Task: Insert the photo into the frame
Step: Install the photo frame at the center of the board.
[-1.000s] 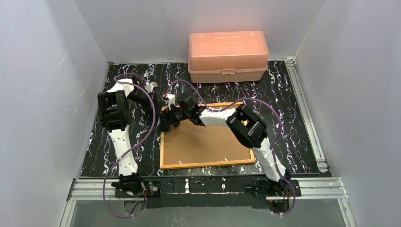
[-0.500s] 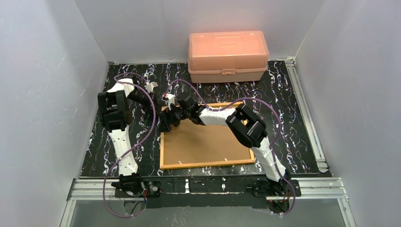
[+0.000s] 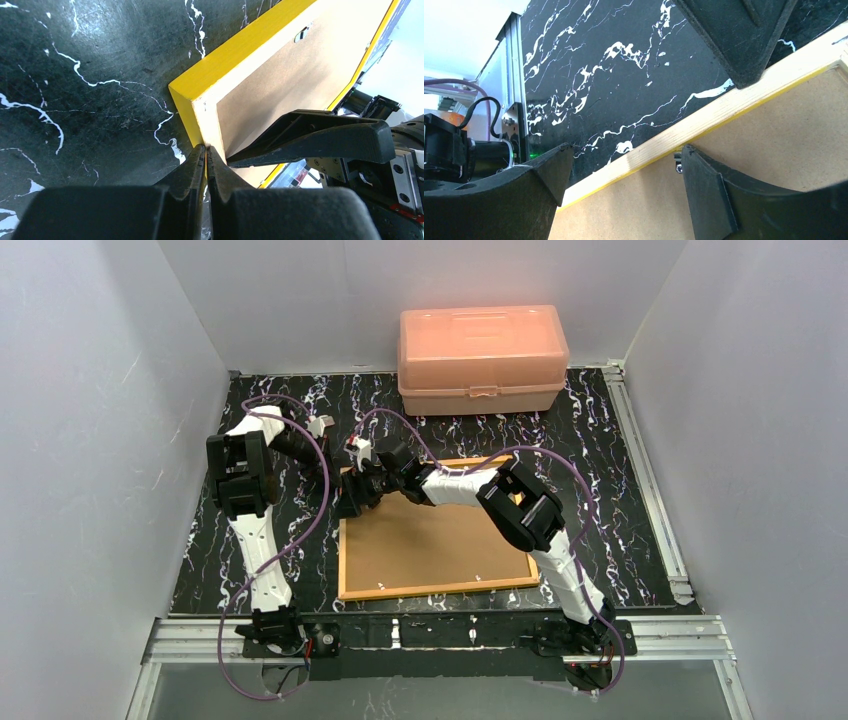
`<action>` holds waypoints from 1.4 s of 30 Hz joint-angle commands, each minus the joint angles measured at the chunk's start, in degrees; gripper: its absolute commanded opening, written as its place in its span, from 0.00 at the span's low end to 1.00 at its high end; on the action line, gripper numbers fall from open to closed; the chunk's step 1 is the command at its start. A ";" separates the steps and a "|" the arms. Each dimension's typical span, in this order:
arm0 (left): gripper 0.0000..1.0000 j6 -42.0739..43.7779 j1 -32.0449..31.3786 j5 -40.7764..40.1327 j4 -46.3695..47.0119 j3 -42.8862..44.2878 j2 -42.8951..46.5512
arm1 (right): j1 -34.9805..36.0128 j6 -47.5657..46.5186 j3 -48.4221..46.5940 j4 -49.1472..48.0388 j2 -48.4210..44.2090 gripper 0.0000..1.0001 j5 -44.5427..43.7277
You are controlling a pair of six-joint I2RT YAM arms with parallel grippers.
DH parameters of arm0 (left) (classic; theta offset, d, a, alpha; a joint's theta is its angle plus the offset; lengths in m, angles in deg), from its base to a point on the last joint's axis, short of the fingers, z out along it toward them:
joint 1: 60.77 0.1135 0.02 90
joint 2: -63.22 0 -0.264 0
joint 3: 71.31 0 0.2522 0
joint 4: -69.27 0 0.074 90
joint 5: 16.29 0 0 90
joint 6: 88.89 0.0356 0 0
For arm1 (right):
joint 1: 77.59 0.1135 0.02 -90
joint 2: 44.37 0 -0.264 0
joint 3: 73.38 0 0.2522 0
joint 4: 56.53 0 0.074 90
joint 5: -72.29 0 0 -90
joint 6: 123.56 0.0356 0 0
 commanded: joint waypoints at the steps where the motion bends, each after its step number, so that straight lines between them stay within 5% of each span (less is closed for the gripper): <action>1: 0.03 1.94 -0.24 -3.49 1.97 -0.60 2.73 | 0.93 2.96 -0.21 -3.24 0.24 0.86 5.22; 15: 0.02 2.25 -0.24 -3.52 1.97 -0.97 3.13 | 0.29 0.27 -5.68 1.34 2.60 0.87 11.80; 42: 0.01 2.60 -0.17 -3.77 1.97 -1.84 3.37 | -2.17 -3.11 -4.57 4.28 1.98 0.88 8.71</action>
